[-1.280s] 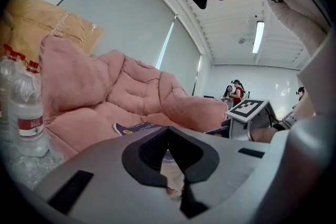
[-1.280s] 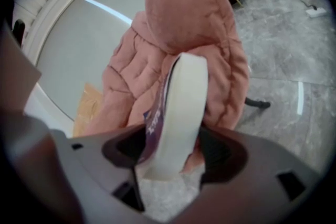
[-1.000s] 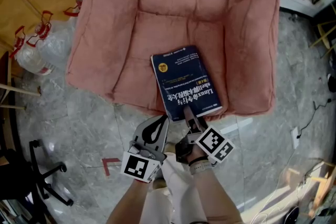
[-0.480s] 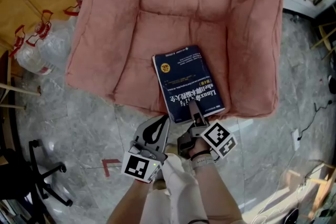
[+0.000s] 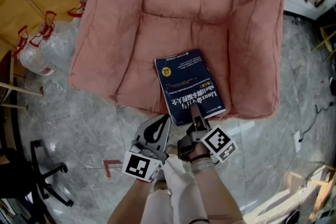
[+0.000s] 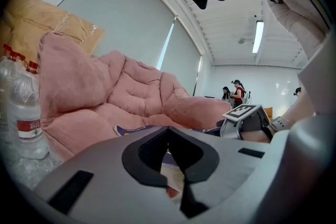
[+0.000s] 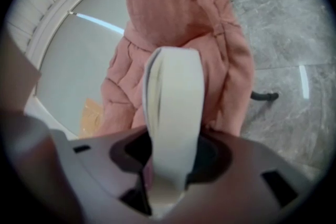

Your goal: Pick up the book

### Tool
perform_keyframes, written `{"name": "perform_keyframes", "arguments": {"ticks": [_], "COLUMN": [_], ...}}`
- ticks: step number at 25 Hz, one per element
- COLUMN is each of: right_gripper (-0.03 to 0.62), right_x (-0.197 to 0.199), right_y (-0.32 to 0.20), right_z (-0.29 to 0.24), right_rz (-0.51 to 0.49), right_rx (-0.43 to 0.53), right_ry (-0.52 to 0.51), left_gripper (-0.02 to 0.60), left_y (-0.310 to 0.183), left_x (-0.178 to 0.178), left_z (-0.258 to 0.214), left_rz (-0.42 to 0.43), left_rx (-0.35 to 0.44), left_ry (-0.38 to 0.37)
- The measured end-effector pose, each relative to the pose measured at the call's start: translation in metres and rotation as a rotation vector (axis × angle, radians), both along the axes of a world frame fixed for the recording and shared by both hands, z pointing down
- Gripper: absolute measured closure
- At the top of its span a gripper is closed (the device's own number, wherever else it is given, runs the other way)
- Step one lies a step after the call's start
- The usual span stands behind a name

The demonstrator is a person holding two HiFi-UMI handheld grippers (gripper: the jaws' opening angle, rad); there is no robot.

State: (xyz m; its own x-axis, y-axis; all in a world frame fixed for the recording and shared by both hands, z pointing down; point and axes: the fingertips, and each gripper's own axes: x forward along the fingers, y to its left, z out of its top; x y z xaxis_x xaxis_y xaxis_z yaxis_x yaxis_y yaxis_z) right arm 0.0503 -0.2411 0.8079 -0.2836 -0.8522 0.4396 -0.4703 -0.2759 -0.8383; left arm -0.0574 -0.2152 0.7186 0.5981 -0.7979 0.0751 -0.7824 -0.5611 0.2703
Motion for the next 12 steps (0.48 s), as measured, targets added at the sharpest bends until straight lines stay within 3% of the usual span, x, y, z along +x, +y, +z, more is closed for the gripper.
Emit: {"name": "perform_keyframes", "arguments": {"ticks": [12], "right_gripper": [0.413], "right_x": [-0.001], "right_y": [0.011], "right_z": [-0.018], "right_rz": [0.021], "right_rx": [-0.040], "right_ry": [-0.060], "left_gripper": [0.574], "left_y": [0.001], "left_x": [-0.003], "left_z": [-0.023], "left_rz": [-0.002], "left_rx": [0.025], "left_ry": [-0.003]}}
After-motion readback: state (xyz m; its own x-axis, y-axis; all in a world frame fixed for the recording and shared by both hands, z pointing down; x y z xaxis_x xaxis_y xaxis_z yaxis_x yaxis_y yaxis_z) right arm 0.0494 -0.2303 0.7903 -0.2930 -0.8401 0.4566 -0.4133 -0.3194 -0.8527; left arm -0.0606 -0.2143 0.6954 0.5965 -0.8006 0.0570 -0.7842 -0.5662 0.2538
